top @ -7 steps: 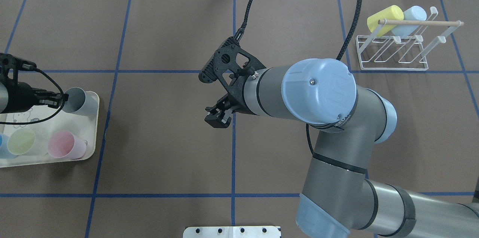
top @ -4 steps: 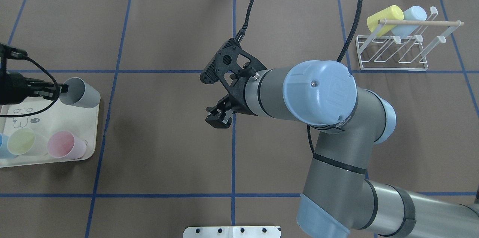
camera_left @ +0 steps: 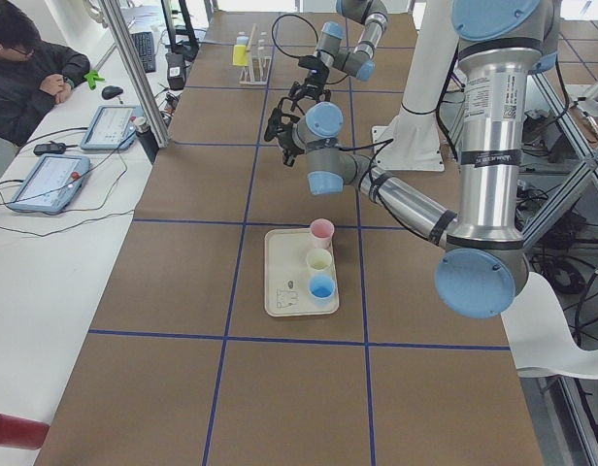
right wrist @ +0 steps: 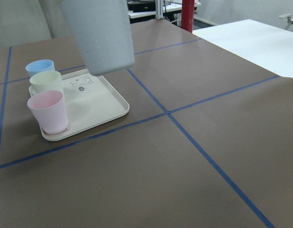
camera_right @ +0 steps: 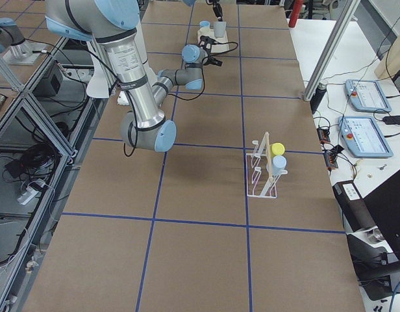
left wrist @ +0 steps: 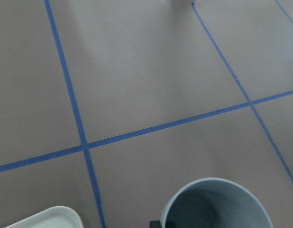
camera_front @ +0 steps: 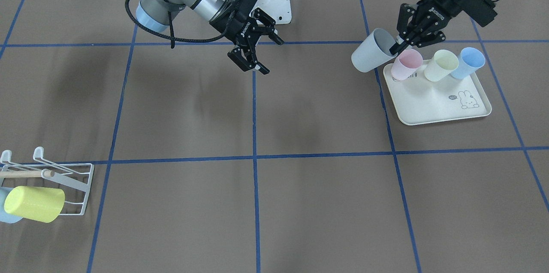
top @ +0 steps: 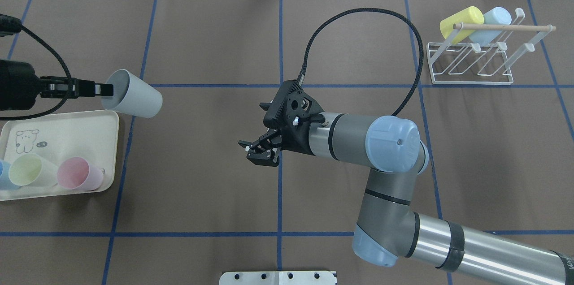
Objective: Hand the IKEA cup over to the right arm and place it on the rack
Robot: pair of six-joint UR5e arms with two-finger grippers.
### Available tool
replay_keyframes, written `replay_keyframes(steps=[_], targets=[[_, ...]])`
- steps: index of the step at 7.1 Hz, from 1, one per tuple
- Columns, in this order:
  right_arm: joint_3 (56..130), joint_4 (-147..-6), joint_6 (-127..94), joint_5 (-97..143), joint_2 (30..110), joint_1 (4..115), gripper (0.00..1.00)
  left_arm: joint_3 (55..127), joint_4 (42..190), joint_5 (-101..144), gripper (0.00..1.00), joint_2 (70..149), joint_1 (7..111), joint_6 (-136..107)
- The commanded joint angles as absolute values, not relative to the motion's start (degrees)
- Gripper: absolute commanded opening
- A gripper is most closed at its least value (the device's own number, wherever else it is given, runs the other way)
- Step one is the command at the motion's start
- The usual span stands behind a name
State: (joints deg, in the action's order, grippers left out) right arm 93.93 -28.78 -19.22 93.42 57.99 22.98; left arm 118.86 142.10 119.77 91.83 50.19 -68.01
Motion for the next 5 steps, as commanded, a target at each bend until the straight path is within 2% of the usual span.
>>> replay_keyframes(steps=[1,5], targets=[[89.8,-18.0,-18.6,93.3,58.0,22.0,0.99,118.7,142.1,118.9,0.0,99.5,44.9,-77.0],[90.2,-15.9,-17.8,93.3,57.4,21.3,0.99,115.2,141.9,115.1,0.0,105.2,38.9,-78.6]])
